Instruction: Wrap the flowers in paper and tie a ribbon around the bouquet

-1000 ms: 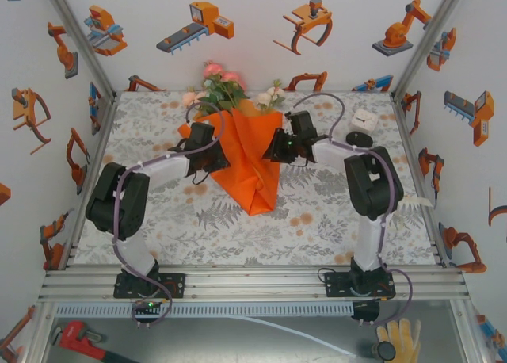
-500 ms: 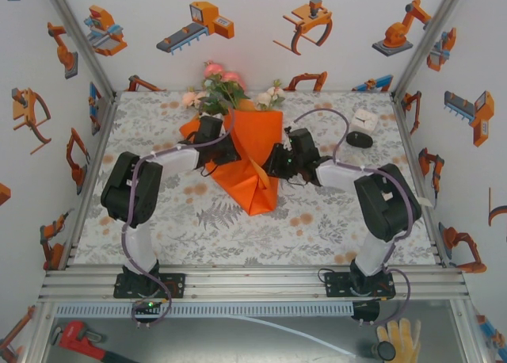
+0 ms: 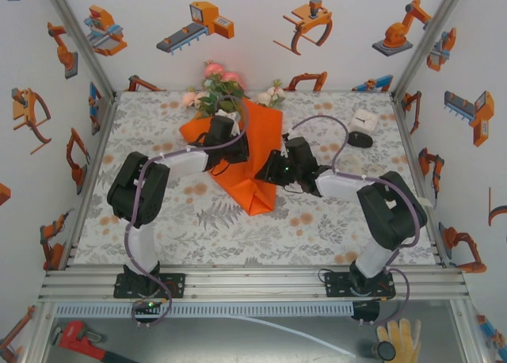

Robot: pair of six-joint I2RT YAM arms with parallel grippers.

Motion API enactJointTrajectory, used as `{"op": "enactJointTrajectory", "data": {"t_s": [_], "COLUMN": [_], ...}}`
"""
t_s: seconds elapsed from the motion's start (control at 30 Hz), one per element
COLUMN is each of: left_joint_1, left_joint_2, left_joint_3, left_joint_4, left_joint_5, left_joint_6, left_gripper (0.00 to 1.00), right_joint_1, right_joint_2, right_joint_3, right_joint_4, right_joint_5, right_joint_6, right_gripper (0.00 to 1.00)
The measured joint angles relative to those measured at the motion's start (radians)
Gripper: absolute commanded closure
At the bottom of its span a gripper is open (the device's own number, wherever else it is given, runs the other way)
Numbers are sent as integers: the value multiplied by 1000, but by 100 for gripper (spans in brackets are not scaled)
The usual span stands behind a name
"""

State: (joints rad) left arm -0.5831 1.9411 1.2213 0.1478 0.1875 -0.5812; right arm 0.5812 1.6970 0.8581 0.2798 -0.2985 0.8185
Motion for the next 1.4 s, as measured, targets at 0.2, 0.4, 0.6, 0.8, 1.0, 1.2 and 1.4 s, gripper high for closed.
{"op": "enactJointTrajectory", "data": {"t_s": [0.2, 0.4, 0.6, 0.8, 1.0, 1.2, 1.4], "left_joint_1": [53, 105, 97, 75, 75, 75, 82], "left_joint_2": [-110, -392, -420, -135, 145, 222, 216], "left_joint_3": [-2, -7, 8, 138, 320, 327, 275], "left_joint_4": [-71, -202, -238, -275, -266, -256, -203], "left_joint_5": [-63, -183, -107, -56, 13, 7, 6], "left_joint_6": [16, 30, 35, 16, -13, -34, -34], "left_gripper": [58, 56, 51, 53, 57, 58, 59], "right_joint_1": [29, 39, 78, 104, 104, 111, 119], "right_joint_2": [83, 146, 156, 169, 190, 177, 38], "right_joint_3": [35, 80, 82, 82, 90, 84, 31], "right_joint_4": [22, 26, 33, 34, 56, 59, 20], "right_joint_5": [-4, -24, -47, -53, -76, -72, -37], "right_joint_6": [13, 16, 16, 8, 9, 5, -34], "right_gripper": [60, 61, 61, 61, 61, 60, 59]}}
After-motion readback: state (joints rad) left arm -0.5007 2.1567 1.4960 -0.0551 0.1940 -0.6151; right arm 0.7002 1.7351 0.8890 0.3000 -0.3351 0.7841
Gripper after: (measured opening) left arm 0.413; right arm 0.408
